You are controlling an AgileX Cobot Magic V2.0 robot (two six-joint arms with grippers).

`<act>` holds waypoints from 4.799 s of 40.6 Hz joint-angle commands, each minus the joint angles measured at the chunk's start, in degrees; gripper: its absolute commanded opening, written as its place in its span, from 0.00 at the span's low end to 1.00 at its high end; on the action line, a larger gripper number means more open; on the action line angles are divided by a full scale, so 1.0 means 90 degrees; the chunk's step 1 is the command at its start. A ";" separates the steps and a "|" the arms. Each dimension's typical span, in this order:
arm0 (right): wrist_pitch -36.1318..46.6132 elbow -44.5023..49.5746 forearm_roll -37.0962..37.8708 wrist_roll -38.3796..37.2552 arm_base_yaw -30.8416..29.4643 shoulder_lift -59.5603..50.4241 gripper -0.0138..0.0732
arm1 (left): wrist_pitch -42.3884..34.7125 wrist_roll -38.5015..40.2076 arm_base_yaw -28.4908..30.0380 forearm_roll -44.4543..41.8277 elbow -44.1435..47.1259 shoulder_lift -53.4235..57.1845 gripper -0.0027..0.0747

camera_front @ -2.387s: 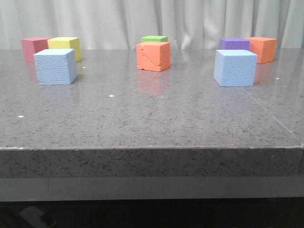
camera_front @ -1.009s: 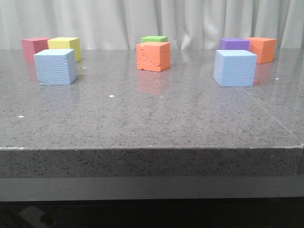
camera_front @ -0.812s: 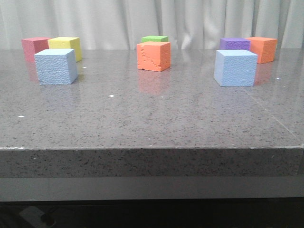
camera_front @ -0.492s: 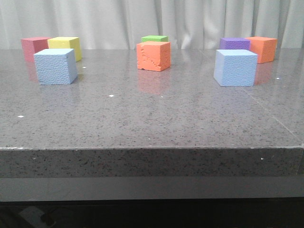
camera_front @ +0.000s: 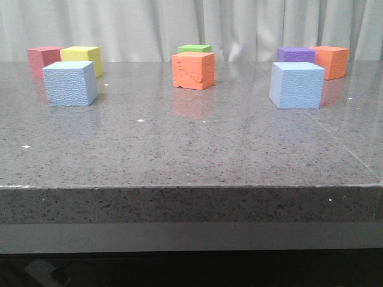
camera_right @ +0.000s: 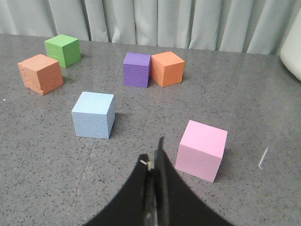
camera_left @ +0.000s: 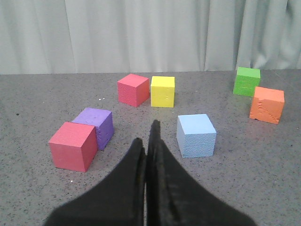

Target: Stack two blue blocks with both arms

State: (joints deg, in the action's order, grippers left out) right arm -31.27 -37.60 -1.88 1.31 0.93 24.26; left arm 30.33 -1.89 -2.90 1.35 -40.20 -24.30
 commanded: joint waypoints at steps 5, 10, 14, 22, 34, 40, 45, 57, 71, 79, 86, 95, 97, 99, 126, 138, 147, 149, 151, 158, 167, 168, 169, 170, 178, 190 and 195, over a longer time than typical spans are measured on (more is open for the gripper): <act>0.0502 -0.0161 0.0084 0.0068 -0.0030 0.0078 0.64 | -0.0470 0.0036 0.0006 -0.0150 -0.0174 -0.0099 0.49; 0.0478 -0.0161 0.0084 0.0068 -0.0030 0.0078 0.91 | -0.0403 0.0036 0.0006 -0.0074 -0.0174 -0.0099 0.71; 0.0478 -0.0161 0.0084 0.0068 -0.0030 0.0078 0.92 | -0.0403 0.0036 0.0006 -0.0064 -0.0174 -0.0099 0.71; 0.0515 -0.0161 0.0016 0.0068 -0.0030 0.0078 0.92 | -0.0403 0.0036 0.0006 -0.0064 -0.0174 -0.0099 0.69; 0.0651 -0.0170 -0.0284 0.0068 -0.0030 0.0092 0.92 | -0.0414 0.0036 0.0006 -0.0064 -0.0174 -0.0099 0.69; -0.0076 -0.0629 -0.0525 0.0068 -0.0030 0.0514 0.92 | -0.0414 0.0036 0.0006 -0.0064 -0.0174 -0.0099 0.69; -0.0941 -0.1295 -0.0871 0.0465 -0.0016 0.1353 0.92 | -0.0426 0.0036 0.0006 -0.0064 -0.0174 -0.0099 0.69; -0.1948 -0.2667 -0.1640 0.1592 0.0937 0.3485 0.90 | -0.0426 0.0036 0.0006 -0.0064 -0.0174 -0.0099 0.69; -0.2615 -0.4968 -0.0631 -0.0005 0.1309 0.6070 0.90 | -0.0426 0.0036 0.0006 -0.0064 -0.0174 -0.0099 0.69; -0.2929 -0.6081 -0.0139 -0.0610 0.1309 0.7239 0.90 | -0.0426 0.0036 0.0006 -0.0064 -0.0174 -0.0099 0.69; -0.2949 -0.6701 -0.0044 -0.0924 0.1309 0.8031 0.90 | -0.0426 0.0036 0.0006 -0.0064 -0.0174 -0.0099 0.69; -0.2925 -0.7202 0.0021 -0.1065 0.1309 0.8760 0.90 | -0.0426 0.0036 0.0006 -0.0064 -0.0174 -0.0099 0.69; -0.2916 -0.7272 0.0021 -0.1090 0.1309 0.8909 0.90 | -0.0426 0.0036 0.0006 -0.0064 -0.0174 -0.0099 0.69; -0.2857 -0.7298 0.0021 -0.1104 0.1309 0.9062 0.90 | -0.0426 0.0036 0.0006 -0.0064 -0.0174 -0.0099 0.69; -0.3802 -0.8190 0.0022 -0.1106 0.1719 0.9522 0.64 | -0.0426 0.0036 0.0006 -0.0064 -0.0174 -0.0099 0.69; -0.3890 -0.8580 0.1333 -0.2692 0.2923 0.9582 0.64 | -0.0426 0.0036 0.0006 -0.0064 -0.0174 -0.0099 0.69; -0.3524 -0.8592 0.1528 -0.3806 0.3404 0.9941 0.64 | -0.0426 0.0036 0.0006 -0.0064 -0.0174 -0.0099 0.69; -0.3445 -0.8592 0.1521 -0.3968 0.3439 1.0045 0.64 | -0.0426 0.0036 0.0006 -0.0064 -0.0174 -0.0099 0.69; -0.3362 -0.8592 0.1514 -0.4010 0.3452 1.0140 0.65 | -0.0426 0.0036 0.0006 -0.0064 -0.0174 -0.0099 0.69; -0.3155 -0.8592 0.1359 -0.4010 0.3469 1.0299 0.85 | -0.0426 0.0036 0.0006 -0.0064 -0.0174 -0.0099 0.69; -0.3146 -0.8631 0.1356 -0.3900 0.3469 1.0173 0.91 | -0.0435 0.0036 0.0006 -0.0064 -0.0174 -0.0099 0.69; -0.3158 -0.8631 0.1356 -0.3793 0.3469 1.0090 0.91 | -0.0435 0.0036 0.0006 -0.0064 -0.0174 -0.0099 0.69; -0.3197 -0.8631 0.1334 -0.3640 0.3469 1.0038 0.91 | -0.0435 0.0036 0.0006 -0.0064 -0.0174 -0.0099 0.69; -0.3238 -0.8631 0.1303 -0.3531 0.3463 0.9988 0.91 | -0.0435 0.0036 0.0006 -0.0064 -0.0174 -0.0099 0.69; -0.4145 -0.8609 0.1090 -0.1691 0.3439 0.9106 0.91 | -0.0435 0.0036 0.0006 -0.0064 -0.0174 -0.0099 0.69; -0.3326 -0.6527 0.0785 -0.0523 0.3324 0.6806 0.91 | -0.0435 0.0036 0.0006 -0.0064 -0.0174 -0.0099 0.69; -0.2479 -0.5141 0.0614 -0.0455 0.2982 0.5695 0.91 | -0.0435 0.0036 0.0006 -0.0064 -0.0174 -0.0099 0.69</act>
State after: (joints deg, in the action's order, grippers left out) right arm -60.48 -89.04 4.11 -4.34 29.90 83.38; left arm 31.09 -1.89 -2.90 0.33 -40.20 -24.30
